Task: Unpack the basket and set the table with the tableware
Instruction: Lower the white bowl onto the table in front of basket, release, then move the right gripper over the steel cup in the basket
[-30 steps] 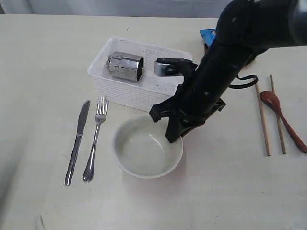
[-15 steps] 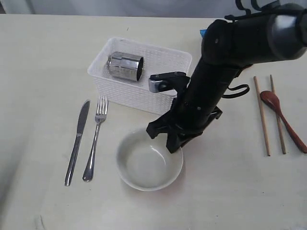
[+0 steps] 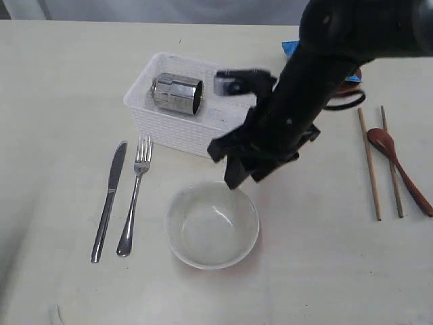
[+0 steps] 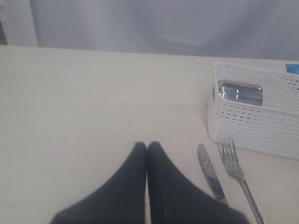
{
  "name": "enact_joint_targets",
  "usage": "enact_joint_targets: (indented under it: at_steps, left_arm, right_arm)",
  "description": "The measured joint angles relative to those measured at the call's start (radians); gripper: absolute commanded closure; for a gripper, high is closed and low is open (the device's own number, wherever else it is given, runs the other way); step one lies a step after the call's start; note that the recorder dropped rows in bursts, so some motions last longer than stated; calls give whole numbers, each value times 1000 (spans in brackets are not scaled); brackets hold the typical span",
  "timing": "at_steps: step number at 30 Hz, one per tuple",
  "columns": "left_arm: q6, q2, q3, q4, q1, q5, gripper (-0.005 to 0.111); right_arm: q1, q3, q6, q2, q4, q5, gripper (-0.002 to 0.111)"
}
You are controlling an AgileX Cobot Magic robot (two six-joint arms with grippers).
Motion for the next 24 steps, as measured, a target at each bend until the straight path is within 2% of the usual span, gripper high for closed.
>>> enact_joint_targets:
  at_steps: [5, 10, 18, 24]
  left_arm:
    - [0, 0, 0, 0, 0, 0, 107]
    - [0, 0, 0, 0, 0, 0, 107]
    - [0, 0, 0, 0, 0, 0, 107]
    - [0, 0, 0, 0, 0, 0, 107]
  right_arm:
    - [-70, -164, 44, -72, -2, 26, 62]
    - [-84, -341, 63, -37, 6, 50, 62]
    - [-84, -594, 271, 188, 40, 57, 62]
    - [-39, -758, 466, 411, -29, 97, 62]
